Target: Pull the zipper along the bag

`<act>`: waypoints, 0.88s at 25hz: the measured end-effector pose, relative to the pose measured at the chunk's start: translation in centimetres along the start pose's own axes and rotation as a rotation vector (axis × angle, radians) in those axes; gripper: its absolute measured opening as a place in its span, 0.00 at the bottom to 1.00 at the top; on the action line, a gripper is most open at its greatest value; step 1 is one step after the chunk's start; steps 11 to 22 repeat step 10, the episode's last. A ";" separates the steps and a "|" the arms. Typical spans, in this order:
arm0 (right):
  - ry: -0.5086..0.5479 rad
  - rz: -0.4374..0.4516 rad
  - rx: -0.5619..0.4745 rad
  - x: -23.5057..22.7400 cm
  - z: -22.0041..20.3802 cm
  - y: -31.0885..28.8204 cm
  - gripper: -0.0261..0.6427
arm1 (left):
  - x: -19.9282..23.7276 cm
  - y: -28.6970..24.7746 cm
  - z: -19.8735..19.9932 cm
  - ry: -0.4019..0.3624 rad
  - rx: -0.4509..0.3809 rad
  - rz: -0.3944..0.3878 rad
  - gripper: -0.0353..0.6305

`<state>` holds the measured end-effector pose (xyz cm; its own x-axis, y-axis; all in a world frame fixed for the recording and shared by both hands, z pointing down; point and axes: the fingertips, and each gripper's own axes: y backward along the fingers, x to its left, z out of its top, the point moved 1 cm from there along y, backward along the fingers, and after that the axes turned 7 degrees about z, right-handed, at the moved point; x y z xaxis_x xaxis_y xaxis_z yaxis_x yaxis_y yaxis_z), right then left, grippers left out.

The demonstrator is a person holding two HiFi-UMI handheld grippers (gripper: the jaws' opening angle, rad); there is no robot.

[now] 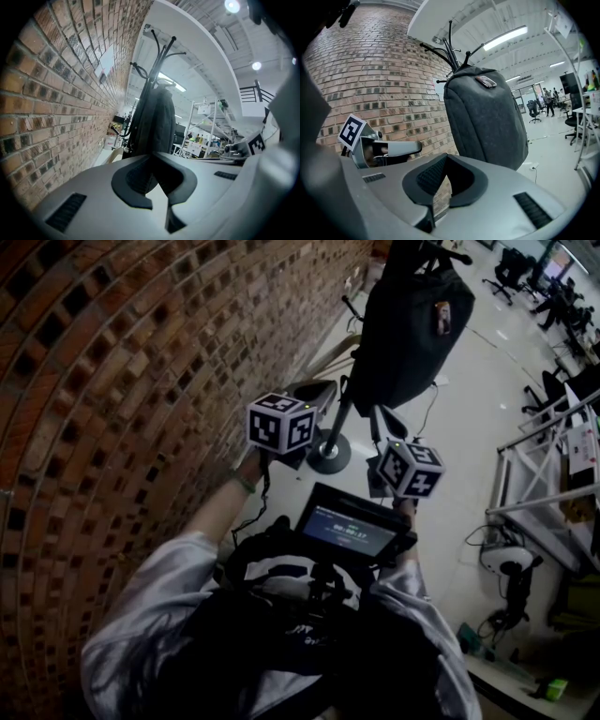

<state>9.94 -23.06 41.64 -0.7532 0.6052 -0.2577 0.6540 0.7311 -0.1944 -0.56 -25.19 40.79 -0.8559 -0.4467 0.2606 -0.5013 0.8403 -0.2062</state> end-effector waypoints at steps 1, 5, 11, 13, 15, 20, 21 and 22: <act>0.002 0.000 0.002 0.1 0.0 0.0 0.04 | -0.1 0.0 0.0 -0.001 0.001 -0.003 0.06; 0.008 -0.001 0.009 0.3 -0.2 -0.1 0.04 | -0.2 0.0 0.0 -0.005 0.001 -0.007 0.06; 0.005 -0.005 0.013 0.4 -0.3 -0.2 0.04 | -0.3 0.0 0.0 -0.007 0.002 -0.011 0.06; 0.005 -0.005 0.013 0.4 -0.3 -0.2 0.04 | -0.3 0.0 0.0 -0.007 0.002 -0.011 0.06; 0.005 -0.005 0.013 0.4 -0.3 -0.2 0.04 | -0.3 0.0 0.0 -0.007 0.002 -0.011 0.06; 0.005 -0.005 0.013 0.4 -0.3 -0.2 0.04 | -0.3 0.0 0.0 -0.007 0.002 -0.011 0.06; 0.005 -0.005 0.013 0.4 -0.3 -0.2 0.04 | -0.3 0.0 0.0 -0.007 0.002 -0.011 0.06; 0.005 -0.005 0.013 0.4 -0.3 -0.2 0.04 | -0.3 0.0 0.0 -0.007 0.002 -0.011 0.06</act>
